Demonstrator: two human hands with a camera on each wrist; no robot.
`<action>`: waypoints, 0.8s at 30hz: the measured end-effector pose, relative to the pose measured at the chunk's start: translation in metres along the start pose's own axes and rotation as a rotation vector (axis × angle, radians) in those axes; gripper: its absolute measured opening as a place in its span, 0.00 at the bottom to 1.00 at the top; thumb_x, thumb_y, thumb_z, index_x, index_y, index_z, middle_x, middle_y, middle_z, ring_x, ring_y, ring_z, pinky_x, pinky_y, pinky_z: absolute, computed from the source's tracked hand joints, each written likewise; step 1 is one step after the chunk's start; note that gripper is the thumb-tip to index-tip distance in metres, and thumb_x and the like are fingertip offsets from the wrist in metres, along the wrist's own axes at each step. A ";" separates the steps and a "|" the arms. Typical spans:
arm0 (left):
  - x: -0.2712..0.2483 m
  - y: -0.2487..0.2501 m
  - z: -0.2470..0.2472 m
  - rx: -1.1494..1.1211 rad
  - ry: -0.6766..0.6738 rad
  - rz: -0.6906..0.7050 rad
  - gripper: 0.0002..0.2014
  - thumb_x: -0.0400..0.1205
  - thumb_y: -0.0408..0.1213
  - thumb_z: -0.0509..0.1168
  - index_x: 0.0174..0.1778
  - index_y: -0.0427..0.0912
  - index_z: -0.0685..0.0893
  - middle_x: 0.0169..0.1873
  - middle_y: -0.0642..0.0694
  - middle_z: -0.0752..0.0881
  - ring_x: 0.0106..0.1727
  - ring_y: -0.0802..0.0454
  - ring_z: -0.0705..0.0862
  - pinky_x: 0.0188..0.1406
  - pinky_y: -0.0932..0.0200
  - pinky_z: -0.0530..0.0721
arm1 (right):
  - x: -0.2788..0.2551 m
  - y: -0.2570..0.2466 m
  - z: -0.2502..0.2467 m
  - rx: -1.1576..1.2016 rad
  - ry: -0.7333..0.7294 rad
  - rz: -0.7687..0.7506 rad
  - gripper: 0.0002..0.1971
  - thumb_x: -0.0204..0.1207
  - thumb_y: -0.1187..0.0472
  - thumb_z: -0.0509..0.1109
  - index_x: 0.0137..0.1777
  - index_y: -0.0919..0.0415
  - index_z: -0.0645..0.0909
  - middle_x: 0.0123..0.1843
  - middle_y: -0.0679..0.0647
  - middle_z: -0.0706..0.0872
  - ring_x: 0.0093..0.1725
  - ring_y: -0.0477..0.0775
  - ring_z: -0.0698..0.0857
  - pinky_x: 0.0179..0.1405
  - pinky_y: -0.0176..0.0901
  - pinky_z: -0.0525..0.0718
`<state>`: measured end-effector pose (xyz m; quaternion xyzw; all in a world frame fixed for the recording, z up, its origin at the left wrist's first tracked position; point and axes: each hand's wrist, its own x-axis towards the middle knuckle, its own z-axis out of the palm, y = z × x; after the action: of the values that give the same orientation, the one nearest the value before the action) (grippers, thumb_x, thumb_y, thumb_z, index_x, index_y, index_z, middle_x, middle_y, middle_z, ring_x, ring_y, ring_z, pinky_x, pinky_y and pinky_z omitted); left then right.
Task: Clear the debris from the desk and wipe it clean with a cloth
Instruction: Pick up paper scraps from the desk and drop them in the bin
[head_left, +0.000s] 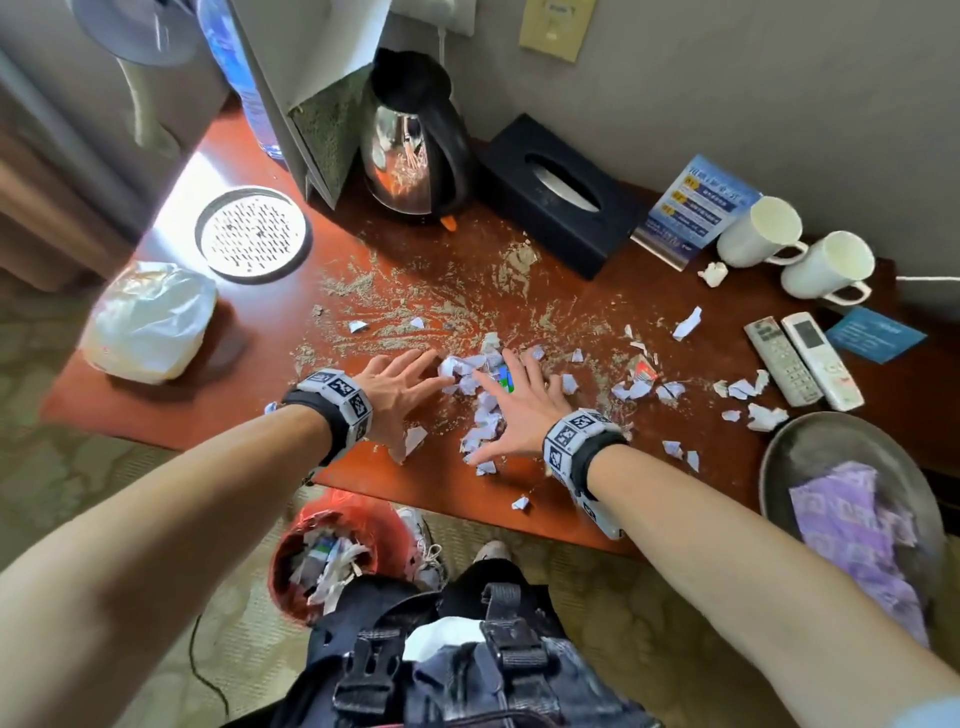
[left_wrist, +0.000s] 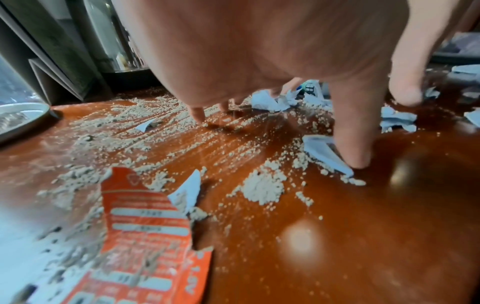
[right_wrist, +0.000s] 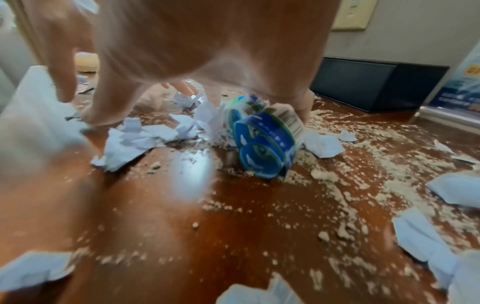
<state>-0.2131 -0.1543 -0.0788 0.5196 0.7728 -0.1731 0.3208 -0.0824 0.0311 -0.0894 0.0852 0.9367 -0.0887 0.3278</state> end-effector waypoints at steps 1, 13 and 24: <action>0.001 -0.001 0.001 0.024 0.016 -0.008 0.64 0.67 0.60 0.77 0.84 0.58 0.34 0.83 0.43 0.29 0.85 0.42 0.34 0.83 0.35 0.46 | -0.002 -0.001 0.002 -0.015 -0.005 -0.005 0.64 0.56 0.19 0.69 0.86 0.39 0.38 0.86 0.57 0.29 0.83 0.67 0.29 0.76 0.81 0.42; 0.038 0.034 -0.008 -0.107 0.157 -0.061 0.58 0.72 0.56 0.73 0.84 0.57 0.35 0.84 0.40 0.34 0.85 0.39 0.38 0.81 0.36 0.51 | -0.007 0.022 0.009 0.054 0.200 0.170 0.44 0.73 0.30 0.67 0.84 0.41 0.52 0.87 0.60 0.39 0.85 0.69 0.39 0.77 0.77 0.51; 0.061 0.063 -0.026 -0.156 0.219 -0.038 0.54 0.72 0.55 0.72 0.85 0.59 0.40 0.85 0.41 0.39 0.85 0.37 0.40 0.80 0.34 0.51 | -0.010 0.039 0.017 0.078 0.286 0.121 0.32 0.81 0.40 0.63 0.82 0.48 0.62 0.82 0.58 0.60 0.79 0.62 0.59 0.72 0.62 0.69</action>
<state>-0.1794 -0.0714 -0.0971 0.4942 0.8239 -0.0606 0.2706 -0.0564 0.0640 -0.1003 0.1659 0.9629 -0.0923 0.1920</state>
